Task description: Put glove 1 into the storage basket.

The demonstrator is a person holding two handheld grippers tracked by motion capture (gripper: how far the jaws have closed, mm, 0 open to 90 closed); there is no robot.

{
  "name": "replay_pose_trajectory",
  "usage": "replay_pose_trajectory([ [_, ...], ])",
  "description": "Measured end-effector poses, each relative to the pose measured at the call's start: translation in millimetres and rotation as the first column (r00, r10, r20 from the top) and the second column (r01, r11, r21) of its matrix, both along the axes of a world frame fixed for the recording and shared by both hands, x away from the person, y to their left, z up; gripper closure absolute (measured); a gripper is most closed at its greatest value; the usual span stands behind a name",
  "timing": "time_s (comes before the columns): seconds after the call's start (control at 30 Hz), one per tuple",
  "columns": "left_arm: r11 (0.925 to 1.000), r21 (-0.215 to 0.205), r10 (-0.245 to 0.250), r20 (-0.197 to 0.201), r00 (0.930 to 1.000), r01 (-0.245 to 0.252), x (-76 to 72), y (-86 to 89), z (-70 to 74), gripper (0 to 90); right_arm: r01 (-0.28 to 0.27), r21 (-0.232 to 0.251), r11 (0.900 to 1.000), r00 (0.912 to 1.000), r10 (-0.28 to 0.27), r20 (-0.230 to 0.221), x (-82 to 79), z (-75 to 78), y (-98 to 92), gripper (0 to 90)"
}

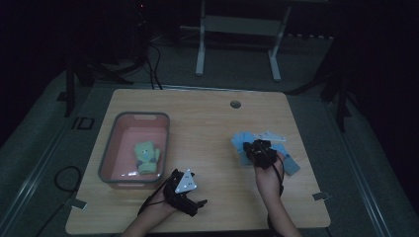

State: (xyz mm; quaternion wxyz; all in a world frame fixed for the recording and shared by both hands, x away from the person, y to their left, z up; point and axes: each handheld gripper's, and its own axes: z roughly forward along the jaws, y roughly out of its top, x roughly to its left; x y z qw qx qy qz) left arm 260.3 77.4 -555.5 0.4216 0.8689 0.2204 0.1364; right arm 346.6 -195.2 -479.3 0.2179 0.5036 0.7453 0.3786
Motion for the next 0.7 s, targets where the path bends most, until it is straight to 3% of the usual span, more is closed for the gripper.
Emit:
replay_pose_trajectory([
  [0.17, 1.0, 0.004, -0.003, 0.003, 1.0, 0.003, 0.1, 0.3, 0.2, 2.5, 0.028, 0.0, 1.0, 0.9996, -0.028, 0.01, -22.1, -5.2, 11.1, 87.9],
  [0.27, 1.0, 0.004, -0.004, 0.004, 1.0, 0.004, -0.3, 0.4, 0.0, 2.5, 0.019, -0.015, 1.0, 0.9998, -0.02, -0.01, -28.2, -16.1, 19.5, 87.9],
  [0.6, 1.0, 0.0, -0.005, 0.005, 1.0, 0.005, -2.0, -0.3, -0.3, 2.5, 0.044, -0.011, 0.999, 0.9961, -0.045, -0.076, -26.2, -51.2, 34.4, 87.8],
  [0.7, 1.0, -0.001, -0.005, 0.006, 1.0, 0.005, -2.1, 1.2, 0.3, 2.5, 0.039, -0.034, 0.999, 0.9955, -0.041, -0.085, -23.9, -59.7, 39.2, 87.8],
])
